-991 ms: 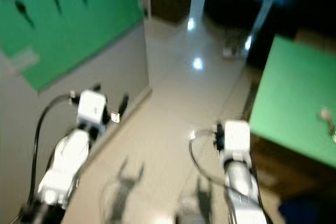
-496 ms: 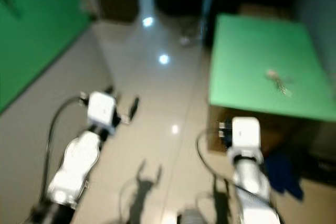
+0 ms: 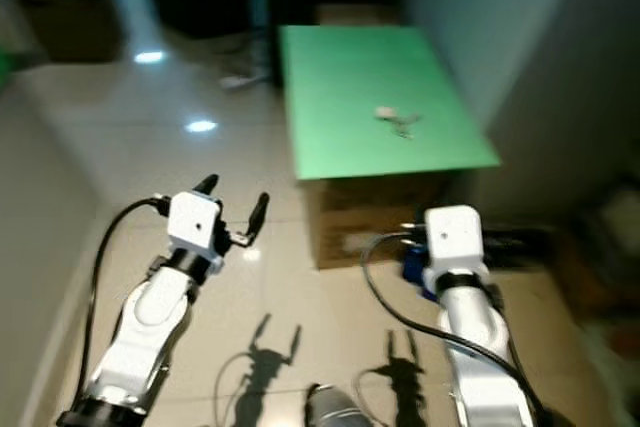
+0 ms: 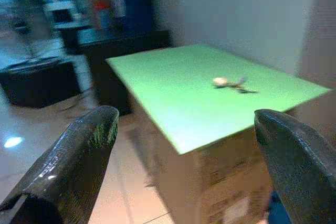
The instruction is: Hang keys on a hook
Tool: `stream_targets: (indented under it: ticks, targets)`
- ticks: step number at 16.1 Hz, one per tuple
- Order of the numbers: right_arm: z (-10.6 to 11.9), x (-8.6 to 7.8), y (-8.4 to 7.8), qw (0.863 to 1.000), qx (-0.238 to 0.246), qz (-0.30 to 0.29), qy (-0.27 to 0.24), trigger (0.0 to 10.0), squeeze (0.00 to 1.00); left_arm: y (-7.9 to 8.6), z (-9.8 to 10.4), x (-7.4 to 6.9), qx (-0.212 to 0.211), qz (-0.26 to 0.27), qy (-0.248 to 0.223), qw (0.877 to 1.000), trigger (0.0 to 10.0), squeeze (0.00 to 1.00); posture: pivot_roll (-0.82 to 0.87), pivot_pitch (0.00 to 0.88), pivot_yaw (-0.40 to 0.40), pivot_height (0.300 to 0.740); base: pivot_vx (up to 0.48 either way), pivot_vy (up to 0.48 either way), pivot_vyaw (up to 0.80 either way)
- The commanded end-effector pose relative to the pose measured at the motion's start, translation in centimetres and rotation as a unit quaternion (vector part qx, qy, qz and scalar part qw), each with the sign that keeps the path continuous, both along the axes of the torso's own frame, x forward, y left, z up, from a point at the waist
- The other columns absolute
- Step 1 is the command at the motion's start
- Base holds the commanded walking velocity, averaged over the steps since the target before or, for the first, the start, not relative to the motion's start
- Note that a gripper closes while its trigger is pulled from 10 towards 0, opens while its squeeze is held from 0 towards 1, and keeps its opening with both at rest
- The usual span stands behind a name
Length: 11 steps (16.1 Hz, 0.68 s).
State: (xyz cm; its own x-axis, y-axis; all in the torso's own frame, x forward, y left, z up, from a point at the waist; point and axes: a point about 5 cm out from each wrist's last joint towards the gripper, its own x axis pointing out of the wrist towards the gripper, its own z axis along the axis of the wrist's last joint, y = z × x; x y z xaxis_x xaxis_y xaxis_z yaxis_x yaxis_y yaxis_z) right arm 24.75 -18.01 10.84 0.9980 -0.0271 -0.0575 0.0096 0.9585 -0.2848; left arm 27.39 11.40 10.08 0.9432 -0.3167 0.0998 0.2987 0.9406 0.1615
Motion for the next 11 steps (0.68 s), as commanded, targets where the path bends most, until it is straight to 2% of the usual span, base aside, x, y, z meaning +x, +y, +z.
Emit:
stream_targets:
  ticks: [1, 2, 4, 7, 10, 11]
  targets:
    - [-0.2, 0.0, 0.2, 1.000, -0.006, 0.005, 0.002, 10.0, 0.00, 0.2, 0.2, -0.2, -0.002, 0.001, -0.004, 1.000, 10.0, 0.00, -0.19, 0.093, -0.008, 0.740, 0.000, 0.000, -0.80]
    - [-0.3, -0.1, 0.1, 1.000, -0.003, -0.002, 0.002, 10.0, 0.00, 0.2, 0.5, -0.2, -0.018, -0.001, -0.007, 1.000, 10.0, 0.00, -0.19, 0.094, -0.006, 0.740, 0.000, 0.000, -0.80]
    - [-0.3, -0.3, -0.4, 1.000, 0.012, -0.021, 0.002, 10.0, 0.00, -0.1, 0.8, -0.1, -0.013, -0.015, -0.014, 1.000, 10.0, 0.00, -0.19, 0.096, 0.012, 0.740, 0.000, 0.000, -0.80]
    - [-0.3, -0.8, -0.9, 0.999, 0.007, -0.036, -0.003, 10.0, 0.00, -0.8, 1.0, 0.1, -0.010, -0.047, -0.017, 0.999, 10.0, 0.00, -0.21, 0.099, 0.046, 0.740, 0.000, 0.000, -0.80]
    - [-0.6, -1.4, -1.0, 0.999, 0.006, -0.050, 0.000, 10.0, 0.00, -1.2, 1.2, 0.3, -0.015, -0.064, -0.017, 0.998, 10.0, 0.00, -0.22, 0.102, 0.063, 0.740, 0.344, 0.000, -0.74]
    - [-0.8, -1.5, -0.9, 0.999, 0.004, -0.048, 0.004, 10.0, 0.00, -1.3, 1.2, 0.3, -0.014, -0.067, -0.017, 0.998, 10.0, 0.00, -0.22, 0.104, 0.066, 0.740, 0.390, 0.000, 0.00]
